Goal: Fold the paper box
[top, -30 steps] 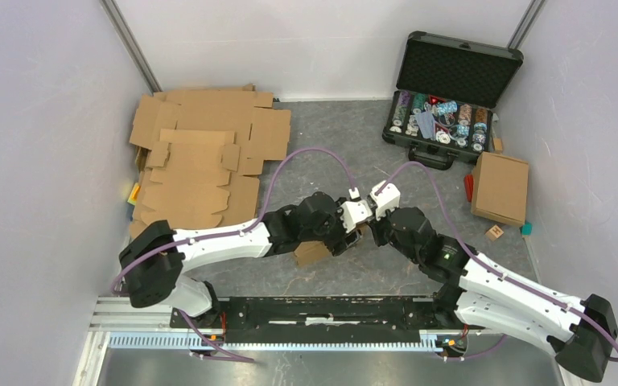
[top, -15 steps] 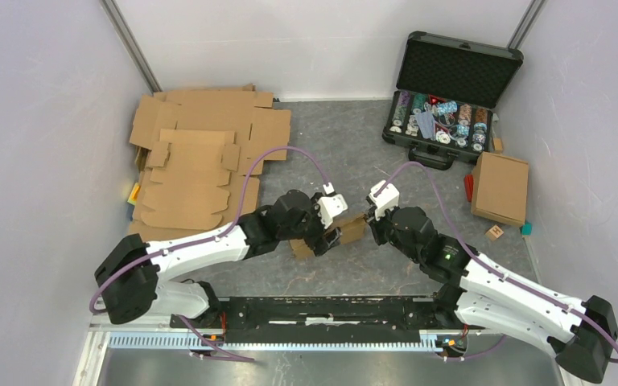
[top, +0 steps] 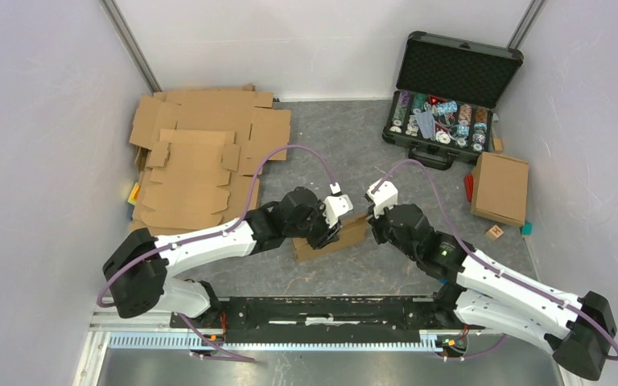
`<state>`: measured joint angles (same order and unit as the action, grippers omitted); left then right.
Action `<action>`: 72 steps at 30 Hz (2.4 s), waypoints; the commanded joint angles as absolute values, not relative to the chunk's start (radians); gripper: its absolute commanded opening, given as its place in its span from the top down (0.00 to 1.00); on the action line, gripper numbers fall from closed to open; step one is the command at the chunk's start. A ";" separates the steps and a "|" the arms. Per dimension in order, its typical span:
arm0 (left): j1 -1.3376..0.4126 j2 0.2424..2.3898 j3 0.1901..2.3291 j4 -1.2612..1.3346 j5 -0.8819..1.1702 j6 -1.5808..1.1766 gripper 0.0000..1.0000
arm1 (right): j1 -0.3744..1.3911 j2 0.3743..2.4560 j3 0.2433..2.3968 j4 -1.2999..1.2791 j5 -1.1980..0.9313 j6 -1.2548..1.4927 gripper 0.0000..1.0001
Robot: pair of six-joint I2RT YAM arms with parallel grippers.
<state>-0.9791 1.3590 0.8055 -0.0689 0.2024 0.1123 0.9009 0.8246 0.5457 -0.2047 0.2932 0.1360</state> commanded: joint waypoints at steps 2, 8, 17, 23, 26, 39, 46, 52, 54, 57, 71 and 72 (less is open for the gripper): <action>-1.022 1.405 0.848 -0.148 0.170 0.172 0.73 | 0.907 0.828 0.640 -0.102 0.326 0.232 1.00; -1.042 1.417 0.862 -0.176 0.134 0.191 0.74 | 0.906 0.863 0.690 -0.114 0.345 0.292 1.00; -1.048 1.429 0.867 -0.181 0.132 0.192 0.74 | 0.907 0.871 0.694 -0.135 0.346 0.338 1.00; -1.048 1.426 0.867 -0.178 0.135 0.187 0.73 | 0.906 0.865 0.657 -0.147 0.349 0.321 1.00; -1.049 1.425 0.868 -0.178 0.134 0.179 0.73 | 0.907 0.862 0.630 -0.134 0.337 0.340 1.00; -1.048 1.436 0.882 -0.191 0.138 0.174 0.73 | 0.907 0.800 0.629 -0.148 0.399 0.325 0.66; -1.048 1.458 0.910 -0.216 0.135 0.180 0.73 | 0.907 0.820 0.718 -0.248 0.363 0.284 0.29; -1.049 1.470 0.916 -0.218 0.137 0.176 0.73 | 0.906 0.769 0.696 -0.197 0.361 0.286 0.32; -1.048 1.469 0.914 -0.218 0.137 0.173 0.73 | 0.905 0.776 0.696 -0.202 0.385 0.295 0.40; -1.048 1.466 0.912 -0.218 0.134 0.174 0.73 | 0.905 0.796 0.689 -0.235 0.411 0.310 0.51; -1.047 1.466 0.910 -0.215 0.155 0.165 0.73 | 0.904 0.690 0.421 -0.198 0.409 0.424 0.99; -1.046 1.466 0.910 -0.215 0.157 0.165 0.73 | 0.904 0.692 0.424 -0.195 0.409 0.421 1.00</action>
